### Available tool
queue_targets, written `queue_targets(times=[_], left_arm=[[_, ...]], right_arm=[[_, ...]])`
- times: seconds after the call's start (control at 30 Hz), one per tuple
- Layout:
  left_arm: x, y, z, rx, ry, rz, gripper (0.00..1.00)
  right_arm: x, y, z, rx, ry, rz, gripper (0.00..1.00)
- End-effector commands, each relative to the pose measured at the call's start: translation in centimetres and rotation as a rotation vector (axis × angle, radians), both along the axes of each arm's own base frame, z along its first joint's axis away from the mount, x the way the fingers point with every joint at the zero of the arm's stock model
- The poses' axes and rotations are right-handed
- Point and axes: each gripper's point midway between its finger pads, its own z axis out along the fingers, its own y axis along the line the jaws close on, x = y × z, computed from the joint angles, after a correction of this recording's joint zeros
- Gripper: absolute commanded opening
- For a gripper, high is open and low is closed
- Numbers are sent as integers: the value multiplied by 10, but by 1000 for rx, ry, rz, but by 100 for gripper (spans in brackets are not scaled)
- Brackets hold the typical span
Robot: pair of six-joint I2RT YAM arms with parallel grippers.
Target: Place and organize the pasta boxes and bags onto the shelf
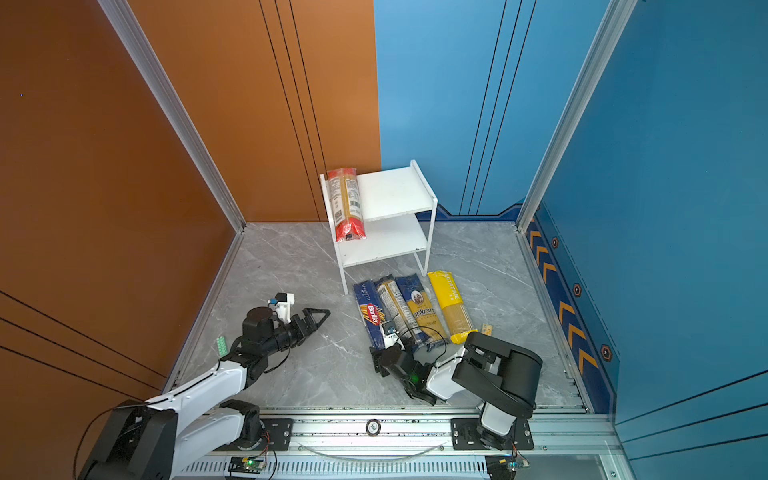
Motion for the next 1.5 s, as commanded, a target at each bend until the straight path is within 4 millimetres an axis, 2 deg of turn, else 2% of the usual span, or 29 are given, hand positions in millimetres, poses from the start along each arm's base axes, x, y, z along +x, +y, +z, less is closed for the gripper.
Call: queue_targets(times=[0.0, 0.37, 0.7, 1.47], left_arm=[[-3, 0, -1, -12, 3, -8, 98], [-1, 0, 0, -14, 8, -4, 98], [-1, 0, -2, -11, 11, -3, 98], [-2, 1, -1, -12, 7, -3, 98]], right_arm=[[-66, -67, -98, -281, 324, 35, 74], [-66, -75, -106, -309, 306, 3, 73], [-68, -80, -115, -309, 309, -11, 67], [-68, -83, -114, -314, 302, -21, 50]])
